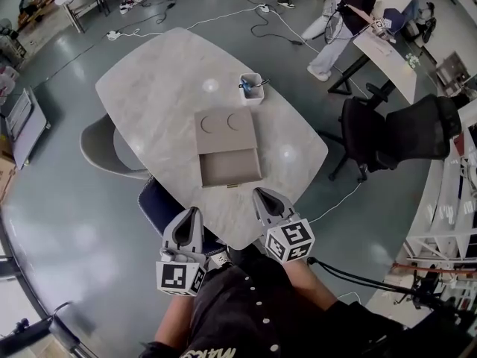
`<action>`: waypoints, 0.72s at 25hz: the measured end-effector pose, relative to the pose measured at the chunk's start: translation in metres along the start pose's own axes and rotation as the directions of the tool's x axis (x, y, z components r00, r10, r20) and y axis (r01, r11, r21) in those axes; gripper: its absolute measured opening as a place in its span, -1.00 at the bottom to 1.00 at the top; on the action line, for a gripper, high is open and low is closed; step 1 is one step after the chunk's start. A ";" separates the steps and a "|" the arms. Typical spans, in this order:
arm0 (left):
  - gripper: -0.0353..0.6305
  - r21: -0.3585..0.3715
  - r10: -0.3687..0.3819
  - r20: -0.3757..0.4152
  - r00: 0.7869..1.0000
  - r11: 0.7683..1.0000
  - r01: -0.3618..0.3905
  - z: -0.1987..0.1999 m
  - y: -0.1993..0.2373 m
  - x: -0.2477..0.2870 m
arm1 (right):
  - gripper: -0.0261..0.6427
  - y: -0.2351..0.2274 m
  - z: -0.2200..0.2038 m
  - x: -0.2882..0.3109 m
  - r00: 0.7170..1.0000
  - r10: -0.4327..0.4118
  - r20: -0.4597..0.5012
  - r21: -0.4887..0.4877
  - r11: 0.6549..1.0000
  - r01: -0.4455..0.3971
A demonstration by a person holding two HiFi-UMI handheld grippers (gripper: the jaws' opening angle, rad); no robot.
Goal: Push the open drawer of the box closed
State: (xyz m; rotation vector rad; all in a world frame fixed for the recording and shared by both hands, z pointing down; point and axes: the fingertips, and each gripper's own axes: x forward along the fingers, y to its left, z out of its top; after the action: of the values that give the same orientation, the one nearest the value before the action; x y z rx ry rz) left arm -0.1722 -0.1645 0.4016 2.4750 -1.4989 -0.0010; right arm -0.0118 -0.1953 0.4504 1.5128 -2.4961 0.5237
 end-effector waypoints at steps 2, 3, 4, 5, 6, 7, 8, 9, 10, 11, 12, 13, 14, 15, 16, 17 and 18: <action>-0.82 -0.007 0.001 -0.007 1.000 1.000 -0.001 -0.001 0.001 0.007 | -0.93 -0.004 -0.002 0.010 1.000 0.005 -0.018 0.003 1.000 -0.005; -0.82 -0.011 0.002 -0.012 1.000 1.000 -0.002 -0.003 0.002 0.011 | -0.93 -0.006 -0.004 0.016 1.000 0.006 -0.026 0.006 1.000 -0.006; -0.82 -0.015 0.004 -0.019 1.000 1.000 -0.004 -0.006 0.003 0.015 | -0.93 -0.009 -0.006 0.021 0.999 0.006 -0.035 0.010 1.000 -0.006; -0.82 -0.019 0.006 -0.027 1.000 1.000 -0.006 -0.009 0.005 0.019 | -0.93 -0.012 -0.010 0.026 0.999 0.005 -0.044 0.016 1.000 -0.004; -0.82 -0.024 0.007 -0.036 0.999 1.000 -0.008 -0.012 0.005 0.022 | -0.93 -0.014 -0.014 0.030 0.998 0.003 -0.055 0.022 1.000 -0.002; -0.82 -0.028 0.006 -0.046 0.999 1.000 -0.007 -0.016 0.006 0.025 | -0.93 -0.017 -0.019 0.034 0.998 0.002 -0.068 0.029 1.000 0.000; -0.82 -0.032 0.003 -0.056 0.998 0.999 -0.005 -0.019 0.005 0.027 | -0.93 -0.019 -0.025 0.037 0.997 0.002 -0.082 0.038 0.999 0.001; -0.82 -0.036 0.000 -0.064 0.998 0.999 -0.002 -0.023 0.005 0.029 | -0.93 -0.023 -0.031 0.041 0.995 0.002 -0.095 0.048 0.999 0.003; -0.82 -0.039 -0.004 -0.069 0.998 0.999 0.001 -0.027 0.005 0.032 | -0.93 -0.026 -0.038 0.046 0.994 0.004 -0.109 0.061 0.998 0.003; -0.82 -0.042 -0.006 -0.074 0.997 0.999 0.003 -0.030 0.005 0.036 | -0.93 -0.030 -0.045 0.051 0.992 0.007 -0.123 0.073 0.997 0.002; -0.82 -0.045 -0.008 -0.079 0.997 0.999 0.004 -0.034 0.004 0.040 | -0.93 -0.033 -0.052 0.055 0.990 0.011 -0.139 0.085 0.996 0.001; -0.82 -0.048 -0.008 -0.087 0.996 0.999 0.004 -0.038 0.003 0.043 | -0.93 -0.036 -0.060 0.059 0.988 0.016 -0.155 0.095 0.995 -0.001; -0.82 -0.053 -0.006 -0.097 0.995 0.999 0.001 -0.042 0.003 0.045 | -0.93 -0.038 -0.068 0.062 0.985 0.020 -0.172 0.103 0.995 -0.003; -0.82 -0.059 -0.005 -0.108 0.994 0.998 -0.002 -0.047 0.002 0.047 | -0.93 -0.040 -0.077 0.065 0.981 0.024 -0.191 0.108 0.994 -0.003; -0.82 -0.065 -0.004 -0.119 0.993 0.998 -0.004 -0.052 0.001 0.049 | -0.93 -0.042 -0.086 0.068 0.977 0.026 -0.210 0.110 0.994 -0.003; -0.82 -0.070 -0.004 -0.130 0.992 0.998 -0.005 -0.056 0.001 0.051 | -0.93 -0.044 -0.095 0.072 0.973 0.028 -0.228 0.109 0.994 -0.003; -0.82 -0.074 -0.006 -0.139 0.990 0.997 -0.004 -0.060 0.000 0.053 | -0.93 -0.045 -0.104 0.075 0.969 0.031 -0.246 0.107 0.994 -0.004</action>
State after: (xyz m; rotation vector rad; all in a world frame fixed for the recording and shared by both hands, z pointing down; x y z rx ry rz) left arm -0.1393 -0.1983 0.4666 2.3651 -1.4139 0.1114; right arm -0.0109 -0.2361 0.5799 1.3651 -2.3240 0.8070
